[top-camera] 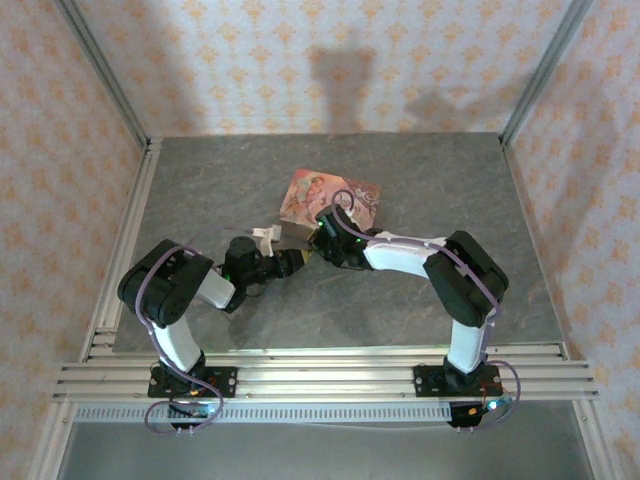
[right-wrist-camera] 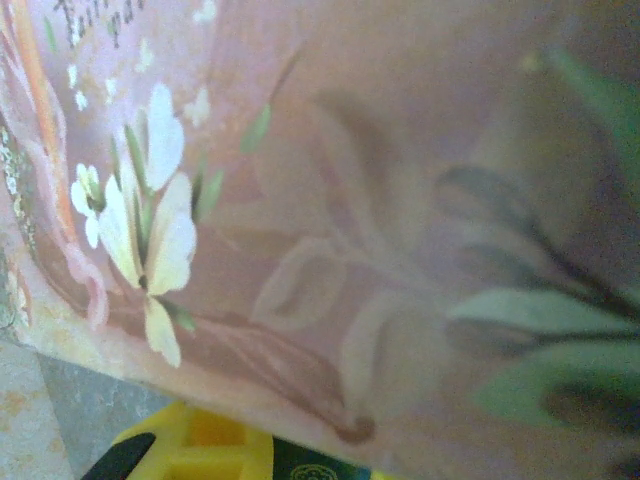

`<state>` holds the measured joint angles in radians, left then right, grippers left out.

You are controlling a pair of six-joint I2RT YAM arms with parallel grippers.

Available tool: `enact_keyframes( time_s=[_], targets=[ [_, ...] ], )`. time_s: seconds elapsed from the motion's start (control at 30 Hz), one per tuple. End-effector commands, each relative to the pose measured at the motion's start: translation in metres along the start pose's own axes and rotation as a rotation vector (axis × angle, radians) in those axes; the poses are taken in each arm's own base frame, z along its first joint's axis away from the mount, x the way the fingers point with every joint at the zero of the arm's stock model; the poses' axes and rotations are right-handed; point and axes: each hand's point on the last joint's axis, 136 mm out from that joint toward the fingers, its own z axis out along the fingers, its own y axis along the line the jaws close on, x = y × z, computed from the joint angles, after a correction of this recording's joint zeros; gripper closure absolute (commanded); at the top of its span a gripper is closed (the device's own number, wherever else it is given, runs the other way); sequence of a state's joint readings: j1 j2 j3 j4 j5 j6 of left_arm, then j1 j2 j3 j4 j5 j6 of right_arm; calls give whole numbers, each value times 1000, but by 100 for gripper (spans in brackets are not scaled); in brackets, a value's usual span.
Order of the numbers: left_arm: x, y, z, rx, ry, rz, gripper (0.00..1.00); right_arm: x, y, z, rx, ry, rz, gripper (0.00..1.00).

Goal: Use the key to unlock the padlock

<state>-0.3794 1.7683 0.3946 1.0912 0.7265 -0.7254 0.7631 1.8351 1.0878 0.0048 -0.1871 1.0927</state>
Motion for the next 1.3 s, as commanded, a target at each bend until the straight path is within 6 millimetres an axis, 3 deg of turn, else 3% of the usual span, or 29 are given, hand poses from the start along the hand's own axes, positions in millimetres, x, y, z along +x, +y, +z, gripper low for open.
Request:
enact_keyframes(
  time_s=[0.0,0.17,0.4,0.83,1.0,1.13,1.27],
  targets=[
    [-14,-13,6,59,-28,44,73,3,7,-5,-30,35,61,100],
    [-18,-13,12,64,-30,44,81,4,8,-4,-39,46,74,100],
    [-21,-14,16,79,-35,40,100,5,11,-4,-56,59,89,100],
    [-33,-29,21,111,-72,72,100,26,3,8,-69,117,136,100],
    [-27,-25,22,109,-62,74,82,22,6,4,-79,104,143,100],
    [-24,-25,22,111,-60,70,80,18,8,2,-83,98,150,100],
    [-22,-23,22,108,-54,70,84,16,8,2,-89,98,168,100]
  ],
)
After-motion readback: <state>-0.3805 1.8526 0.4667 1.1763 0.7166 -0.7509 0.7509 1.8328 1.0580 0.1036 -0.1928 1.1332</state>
